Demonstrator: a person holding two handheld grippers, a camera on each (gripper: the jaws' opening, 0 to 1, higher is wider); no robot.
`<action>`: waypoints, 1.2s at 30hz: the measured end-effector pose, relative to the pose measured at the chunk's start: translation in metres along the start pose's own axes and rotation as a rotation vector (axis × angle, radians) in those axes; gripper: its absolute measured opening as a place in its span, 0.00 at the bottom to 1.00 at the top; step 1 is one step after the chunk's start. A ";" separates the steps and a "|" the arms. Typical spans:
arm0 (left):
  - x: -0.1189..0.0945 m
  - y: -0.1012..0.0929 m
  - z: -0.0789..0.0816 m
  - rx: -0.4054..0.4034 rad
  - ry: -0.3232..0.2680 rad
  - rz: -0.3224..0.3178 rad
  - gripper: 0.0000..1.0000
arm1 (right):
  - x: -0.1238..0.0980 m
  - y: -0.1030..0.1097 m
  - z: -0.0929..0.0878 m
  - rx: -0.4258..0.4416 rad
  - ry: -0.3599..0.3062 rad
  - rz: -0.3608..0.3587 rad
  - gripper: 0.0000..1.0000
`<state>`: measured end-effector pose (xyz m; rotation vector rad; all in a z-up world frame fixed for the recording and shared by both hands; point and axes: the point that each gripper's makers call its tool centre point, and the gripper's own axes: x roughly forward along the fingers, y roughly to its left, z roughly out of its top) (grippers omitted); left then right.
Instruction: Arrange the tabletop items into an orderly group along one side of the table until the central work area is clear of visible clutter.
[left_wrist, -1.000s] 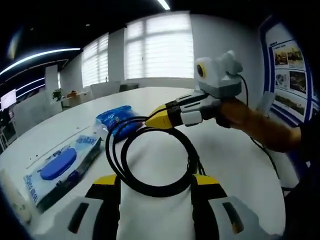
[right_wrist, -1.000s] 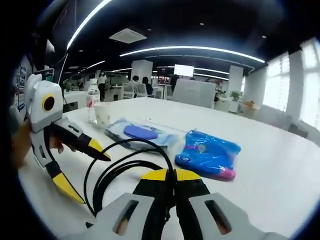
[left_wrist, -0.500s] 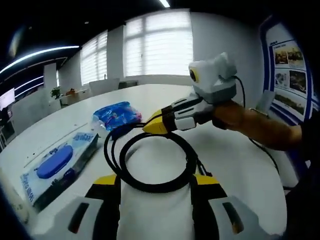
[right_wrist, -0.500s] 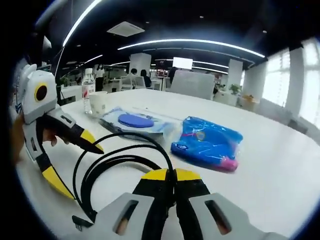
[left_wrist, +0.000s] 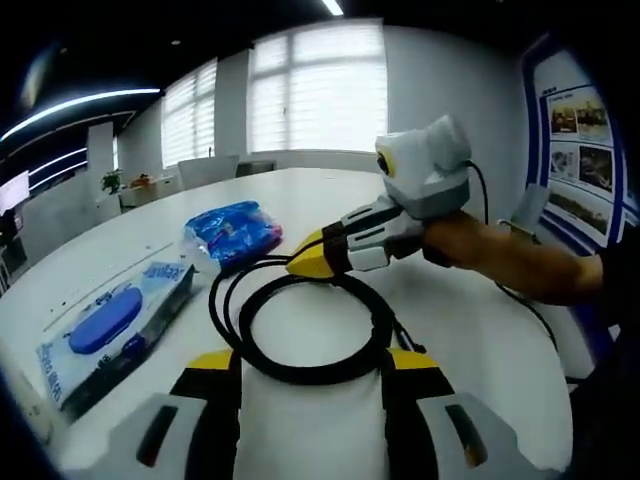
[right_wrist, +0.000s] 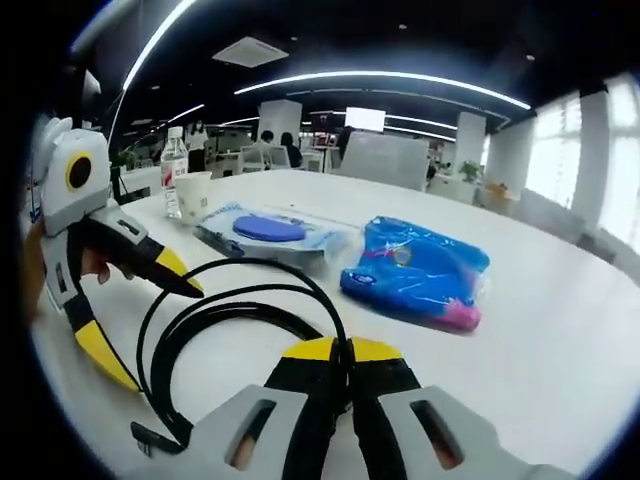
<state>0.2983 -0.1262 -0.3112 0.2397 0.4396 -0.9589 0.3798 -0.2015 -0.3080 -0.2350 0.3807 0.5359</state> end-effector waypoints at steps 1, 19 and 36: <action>0.000 -0.001 -0.001 0.000 0.001 0.001 0.55 | 0.000 0.000 0.001 0.005 -0.005 0.000 0.01; -0.001 0.009 0.000 -0.003 0.006 0.014 0.55 | -0.006 -0.001 0.006 -0.010 -0.030 0.000 0.03; -0.008 0.008 0.002 -0.003 -0.007 0.020 0.56 | -0.022 0.005 0.009 -0.028 -0.058 0.019 0.06</action>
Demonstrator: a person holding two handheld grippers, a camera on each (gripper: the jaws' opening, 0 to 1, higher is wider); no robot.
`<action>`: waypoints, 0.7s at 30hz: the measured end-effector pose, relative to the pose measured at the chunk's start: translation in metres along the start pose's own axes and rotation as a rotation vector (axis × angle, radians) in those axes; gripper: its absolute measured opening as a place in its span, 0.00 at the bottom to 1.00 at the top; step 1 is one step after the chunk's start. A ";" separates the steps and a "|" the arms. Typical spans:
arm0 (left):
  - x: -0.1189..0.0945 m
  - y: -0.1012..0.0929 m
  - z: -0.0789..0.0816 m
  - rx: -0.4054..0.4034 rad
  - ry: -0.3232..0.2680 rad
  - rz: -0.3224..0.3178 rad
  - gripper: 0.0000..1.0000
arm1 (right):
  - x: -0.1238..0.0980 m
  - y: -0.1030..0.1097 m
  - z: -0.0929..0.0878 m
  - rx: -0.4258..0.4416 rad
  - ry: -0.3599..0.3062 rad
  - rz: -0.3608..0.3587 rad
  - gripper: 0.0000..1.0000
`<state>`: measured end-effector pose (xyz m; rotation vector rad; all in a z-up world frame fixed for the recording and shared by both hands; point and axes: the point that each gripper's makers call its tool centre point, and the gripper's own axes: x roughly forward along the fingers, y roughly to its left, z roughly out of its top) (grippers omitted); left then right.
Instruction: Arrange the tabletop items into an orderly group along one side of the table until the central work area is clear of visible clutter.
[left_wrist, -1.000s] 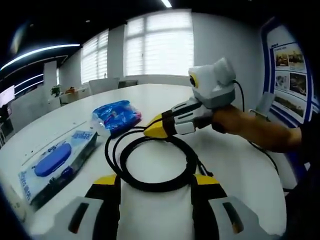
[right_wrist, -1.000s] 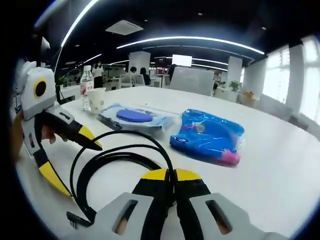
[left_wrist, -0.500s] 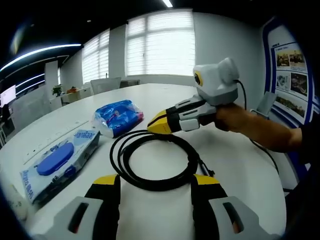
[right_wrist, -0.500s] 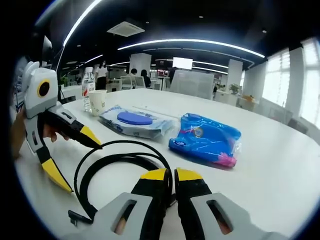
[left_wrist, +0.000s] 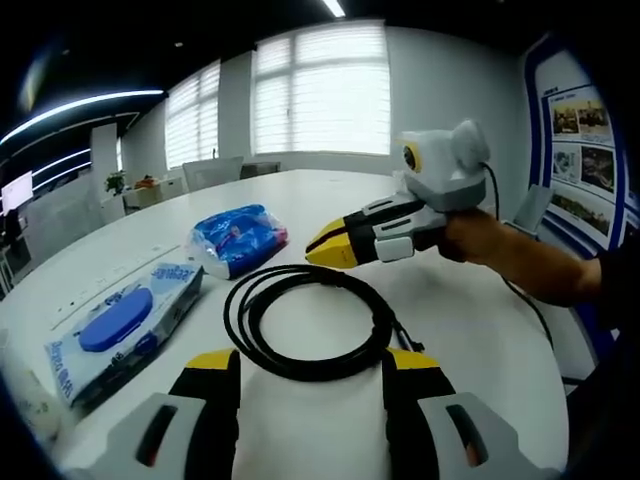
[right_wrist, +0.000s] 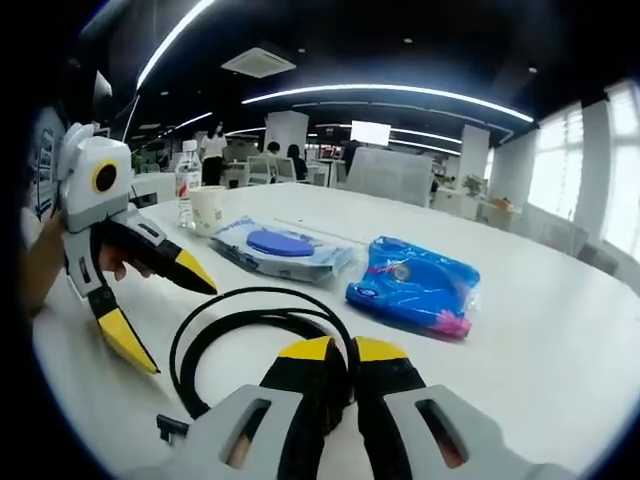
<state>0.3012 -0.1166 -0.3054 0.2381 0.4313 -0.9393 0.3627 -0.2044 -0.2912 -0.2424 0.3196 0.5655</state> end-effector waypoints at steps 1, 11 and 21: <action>-0.001 0.000 0.000 -0.001 -0.001 0.001 0.56 | -0.001 0.002 0.000 -0.001 -0.001 0.005 0.06; -0.010 0.002 0.000 -0.003 -0.014 0.006 0.58 | -0.009 0.008 0.005 -0.010 -0.025 0.034 0.12; -0.018 0.005 -0.001 -0.011 -0.029 0.015 0.58 | -0.018 0.012 0.011 -0.052 -0.052 0.037 0.13</action>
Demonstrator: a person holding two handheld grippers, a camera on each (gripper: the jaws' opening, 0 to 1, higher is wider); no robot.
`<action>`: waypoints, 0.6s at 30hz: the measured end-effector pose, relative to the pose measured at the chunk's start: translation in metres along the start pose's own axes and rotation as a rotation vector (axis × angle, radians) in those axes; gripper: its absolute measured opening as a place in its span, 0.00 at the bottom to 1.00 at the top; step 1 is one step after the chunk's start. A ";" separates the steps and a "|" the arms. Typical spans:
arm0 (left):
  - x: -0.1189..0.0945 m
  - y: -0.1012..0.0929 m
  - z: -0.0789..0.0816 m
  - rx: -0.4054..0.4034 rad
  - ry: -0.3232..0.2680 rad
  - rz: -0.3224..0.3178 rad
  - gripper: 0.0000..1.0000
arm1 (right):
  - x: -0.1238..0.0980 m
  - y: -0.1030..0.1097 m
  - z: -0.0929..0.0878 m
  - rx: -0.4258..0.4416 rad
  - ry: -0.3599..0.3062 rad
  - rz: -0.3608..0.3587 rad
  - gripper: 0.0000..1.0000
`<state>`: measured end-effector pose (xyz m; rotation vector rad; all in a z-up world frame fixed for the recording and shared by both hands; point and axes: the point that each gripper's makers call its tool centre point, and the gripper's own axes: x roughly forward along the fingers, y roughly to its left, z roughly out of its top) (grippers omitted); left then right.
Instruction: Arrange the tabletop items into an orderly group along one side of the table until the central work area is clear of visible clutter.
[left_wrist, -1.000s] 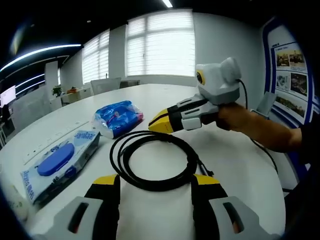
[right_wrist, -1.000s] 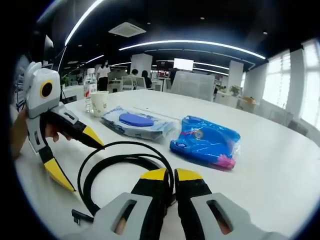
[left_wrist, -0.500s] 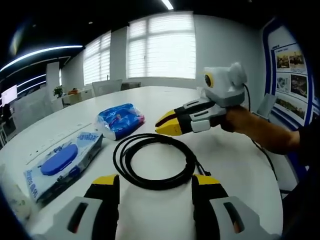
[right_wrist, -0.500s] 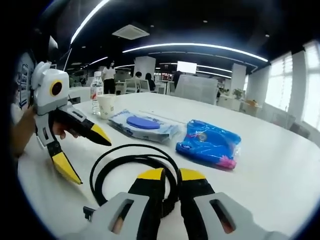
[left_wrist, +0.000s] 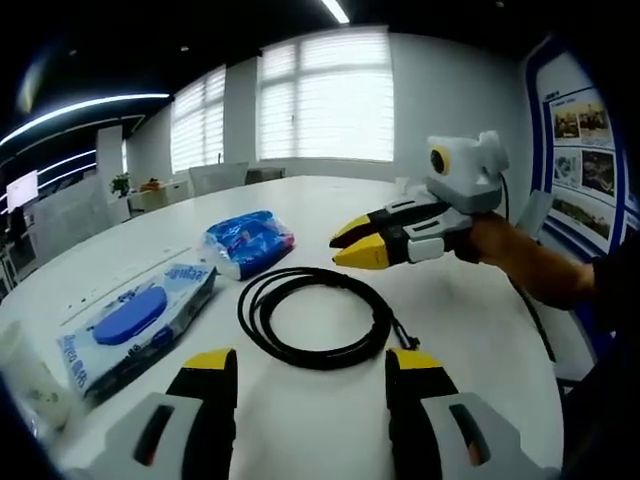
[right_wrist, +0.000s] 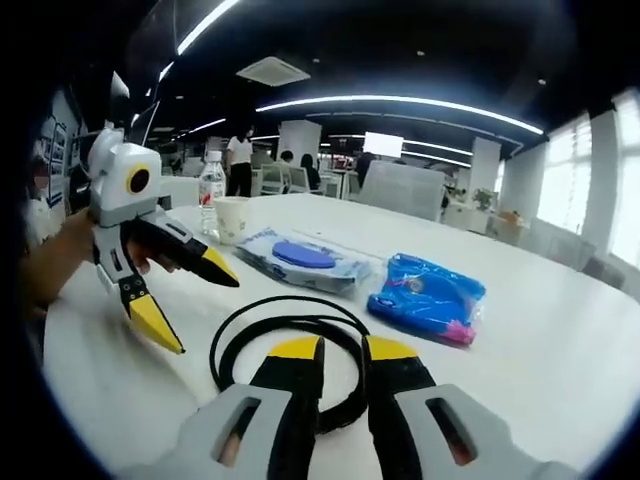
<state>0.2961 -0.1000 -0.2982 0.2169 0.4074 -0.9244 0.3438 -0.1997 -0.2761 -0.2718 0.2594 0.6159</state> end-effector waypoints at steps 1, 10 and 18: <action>-0.001 0.001 -0.001 0.000 -0.001 0.003 0.58 | -0.001 -0.001 0.000 -0.005 -0.001 -0.002 0.13; -0.012 0.001 -0.003 -0.012 -0.016 0.018 0.61 | -0.010 -0.002 -0.002 -0.001 -0.006 -0.009 0.16; -0.027 -0.007 -0.002 -0.002 -0.031 0.027 0.63 | -0.020 -0.001 0.001 0.010 -0.019 -0.009 0.18</action>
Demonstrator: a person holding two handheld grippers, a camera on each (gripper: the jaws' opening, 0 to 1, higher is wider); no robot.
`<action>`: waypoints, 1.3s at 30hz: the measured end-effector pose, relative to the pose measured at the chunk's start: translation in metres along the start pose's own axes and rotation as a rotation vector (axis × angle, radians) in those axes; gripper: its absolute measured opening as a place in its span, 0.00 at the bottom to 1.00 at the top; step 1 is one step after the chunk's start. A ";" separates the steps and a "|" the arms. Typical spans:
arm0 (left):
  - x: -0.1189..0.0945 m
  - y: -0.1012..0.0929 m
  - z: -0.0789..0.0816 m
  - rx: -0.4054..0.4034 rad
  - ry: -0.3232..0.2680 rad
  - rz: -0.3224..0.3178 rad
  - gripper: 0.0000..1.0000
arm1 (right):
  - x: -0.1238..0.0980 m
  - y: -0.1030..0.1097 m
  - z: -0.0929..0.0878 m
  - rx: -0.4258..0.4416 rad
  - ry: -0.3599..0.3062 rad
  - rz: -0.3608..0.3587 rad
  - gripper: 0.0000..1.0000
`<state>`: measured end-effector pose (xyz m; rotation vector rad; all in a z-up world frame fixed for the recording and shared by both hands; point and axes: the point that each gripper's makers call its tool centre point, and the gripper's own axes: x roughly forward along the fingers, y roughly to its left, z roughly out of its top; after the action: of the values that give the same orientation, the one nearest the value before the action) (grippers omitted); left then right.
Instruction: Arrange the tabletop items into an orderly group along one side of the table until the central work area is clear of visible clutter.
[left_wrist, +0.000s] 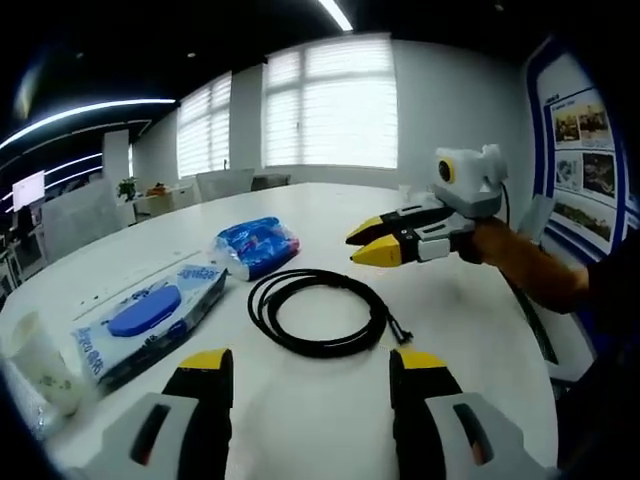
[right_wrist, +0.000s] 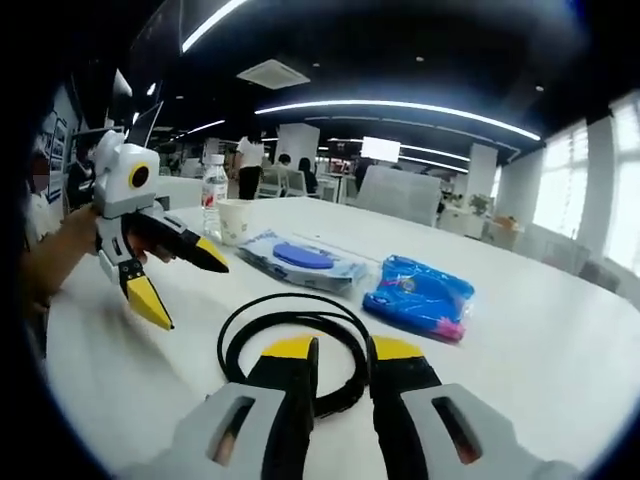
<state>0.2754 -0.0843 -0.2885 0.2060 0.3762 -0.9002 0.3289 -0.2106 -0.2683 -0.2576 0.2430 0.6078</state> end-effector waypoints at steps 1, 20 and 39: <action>-0.002 0.000 0.001 0.001 -0.006 0.002 0.63 | -0.001 -0.001 0.000 -0.003 -0.003 -0.002 0.18; -0.024 0.013 0.003 -0.020 -0.047 0.019 0.66 | -0.019 0.014 0.009 -0.027 -0.023 0.016 0.26; -0.063 0.019 -0.005 -0.063 -0.093 0.065 0.72 | -0.034 0.018 0.000 -0.037 -0.014 0.022 0.33</action>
<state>0.2534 -0.0257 -0.2676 0.1174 0.3096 -0.8300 0.2918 -0.2146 -0.2614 -0.2860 0.2215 0.6365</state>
